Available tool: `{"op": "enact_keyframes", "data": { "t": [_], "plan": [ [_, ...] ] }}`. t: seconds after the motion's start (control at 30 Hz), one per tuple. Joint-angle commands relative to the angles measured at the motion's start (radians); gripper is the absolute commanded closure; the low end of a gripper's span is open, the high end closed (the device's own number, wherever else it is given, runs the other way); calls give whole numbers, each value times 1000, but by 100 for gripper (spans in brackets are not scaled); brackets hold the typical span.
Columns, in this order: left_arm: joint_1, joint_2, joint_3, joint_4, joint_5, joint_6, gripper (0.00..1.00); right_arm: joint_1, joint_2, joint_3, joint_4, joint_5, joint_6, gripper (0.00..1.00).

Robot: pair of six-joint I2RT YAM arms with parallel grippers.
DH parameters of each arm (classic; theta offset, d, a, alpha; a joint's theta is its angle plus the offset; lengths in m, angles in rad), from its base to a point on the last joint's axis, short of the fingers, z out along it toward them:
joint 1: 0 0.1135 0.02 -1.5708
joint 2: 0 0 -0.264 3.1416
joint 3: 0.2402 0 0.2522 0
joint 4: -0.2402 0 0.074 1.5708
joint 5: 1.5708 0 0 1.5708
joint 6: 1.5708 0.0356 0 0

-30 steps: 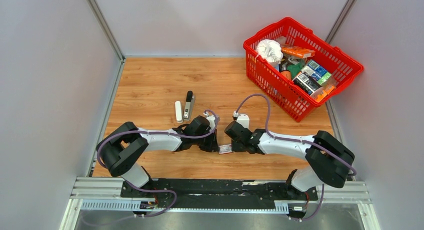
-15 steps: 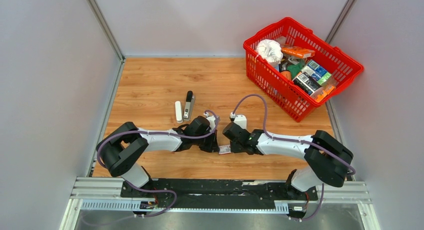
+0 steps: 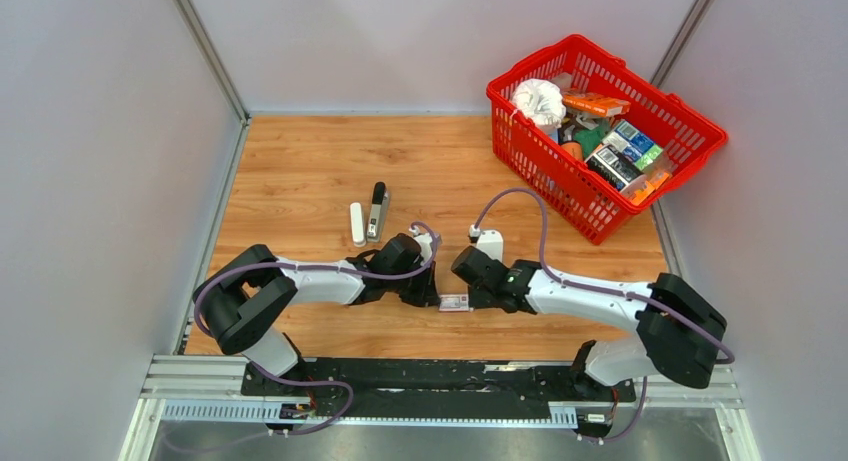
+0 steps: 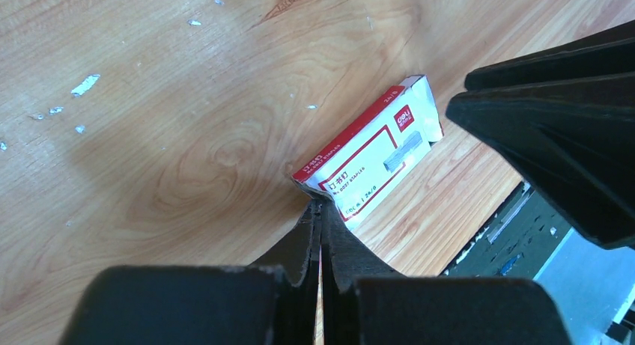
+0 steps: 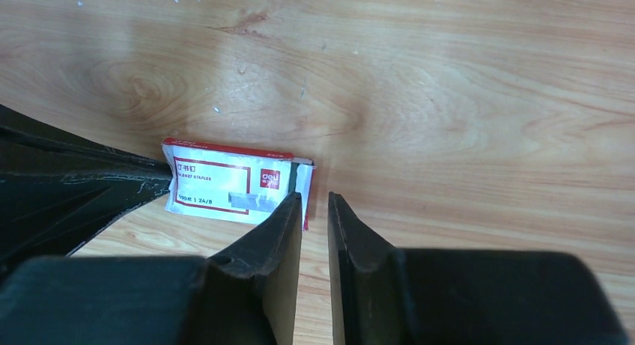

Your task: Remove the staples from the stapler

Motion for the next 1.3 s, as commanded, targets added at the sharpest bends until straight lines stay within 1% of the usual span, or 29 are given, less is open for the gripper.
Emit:
{"op": "enact_keyframes", "data": {
  "t": [0.0, 0.17, 0.27, 0.47, 0.87, 1.27],
  "plan": [
    [-11, -6, 4, 12, 4, 11, 100, 6, -63, 12, -39, 68, 47, 78],
    [-16, -15, -1, 14, -2, 8, 100, 5, -58, 0, -58, 89, 71, 78],
    [-19, -21, -7, 11, -5, 3, 100, 2, -37, -4, -59, 95, 84, 82],
    [-24, -36, -13, 2, -16, 3, 100, -4, 2, -24, -24, 89, 102, 100],
    [-36, -32, -13, 6, -25, -6, 100, -3, 16, -60, 73, 32, 88, 100],
    [-41, -21, -15, 14, -26, -7, 100, -1, 42, -73, 180, -81, 79, 100]
  ]
}}
